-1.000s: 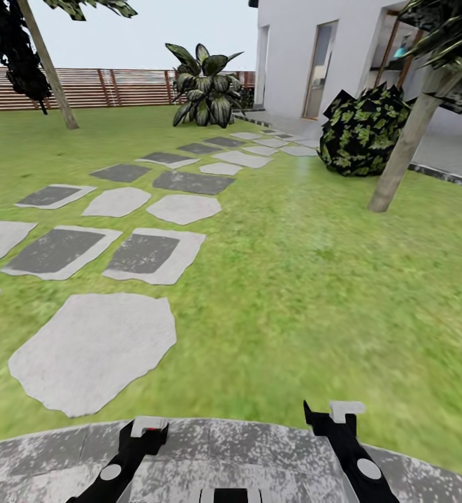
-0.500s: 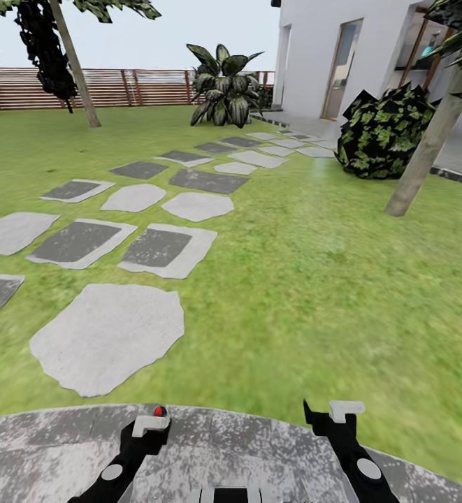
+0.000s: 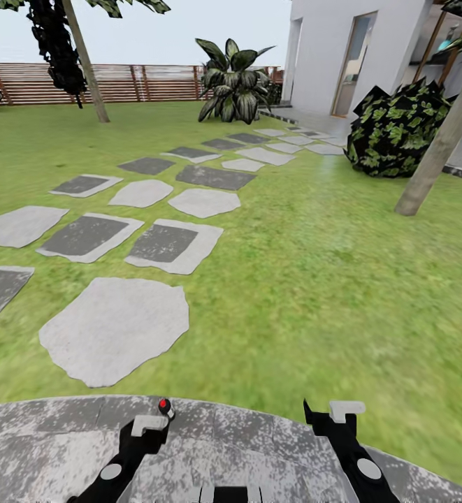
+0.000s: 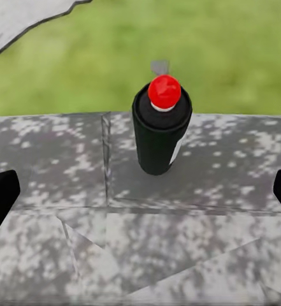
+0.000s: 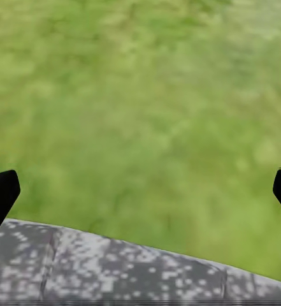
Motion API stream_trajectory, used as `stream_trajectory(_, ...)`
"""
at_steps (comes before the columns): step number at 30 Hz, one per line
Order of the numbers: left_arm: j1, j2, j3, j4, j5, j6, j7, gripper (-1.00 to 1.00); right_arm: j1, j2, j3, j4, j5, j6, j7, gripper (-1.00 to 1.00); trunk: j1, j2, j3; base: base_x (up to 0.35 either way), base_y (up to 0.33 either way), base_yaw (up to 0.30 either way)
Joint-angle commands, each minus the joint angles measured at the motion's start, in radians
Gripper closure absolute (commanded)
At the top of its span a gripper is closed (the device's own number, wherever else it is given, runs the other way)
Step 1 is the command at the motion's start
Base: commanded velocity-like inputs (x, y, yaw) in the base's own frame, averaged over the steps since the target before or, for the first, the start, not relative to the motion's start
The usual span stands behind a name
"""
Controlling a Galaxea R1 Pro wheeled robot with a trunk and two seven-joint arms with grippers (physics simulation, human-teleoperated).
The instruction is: Pick up the pesticide atomizer in the garden and spray insectifuge to fully cover both potted plants in the garden.
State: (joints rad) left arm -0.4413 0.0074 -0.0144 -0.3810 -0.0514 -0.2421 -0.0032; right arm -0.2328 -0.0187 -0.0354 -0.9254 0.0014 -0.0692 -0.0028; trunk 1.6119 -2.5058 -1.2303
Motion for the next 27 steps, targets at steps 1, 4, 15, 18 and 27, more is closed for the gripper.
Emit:
stream_trajectory(1, -0.001, 0.000, -0.001, 0.001, -0.005, -0.003, 0.000, -1.00, 0.000, 0.000, 0.000, 0.000, 0.000, -0.003, 0.000, -1.00, 0.000, -0.001, -0.005, 0.000, 0.000, 0.001)
stream_trajectory(4, -0.001, -0.002, 0.001, 0.000, -0.005, -0.003, 0.000, -1.00, 0.000, 0.000, -0.001, 0.000, 0.000, -0.003, 0.000, -1.00, 0.002, -0.001, -0.020, 0.000, 0.000, 0.000)
stream_trajectory(15, -0.010, 0.002, 0.004, -0.012, -0.006, -0.003, 0.000, -1.00, 0.000, 0.000, -0.001, 0.001, 0.001, -0.003, -0.002, -1.00, 0.007, -0.004, -0.079, 0.000, 0.000, 0.000)
stream_trajectory(18, -0.010, 0.001, 0.004, -0.013, -0.005, -0.003, 0.000, -1.00, 0.000, 0.000, -0.001, 0.002, 0.002, -0.003, -0.002, -1.00, 0.008, -0.004, -0.096, 0.000, 0.000, 0.000)
stream_trajectory(27, -0.010, -0.003, 0.002, -0.013, -0.007, -0.011, 0.000, -1.00, 0.000, -0.001, -0.001, 0.002, 0.002, -0.003, -0.002, -1.00, 0.012, -0.007, -0.144, 0.000, 0.000, 0.000)
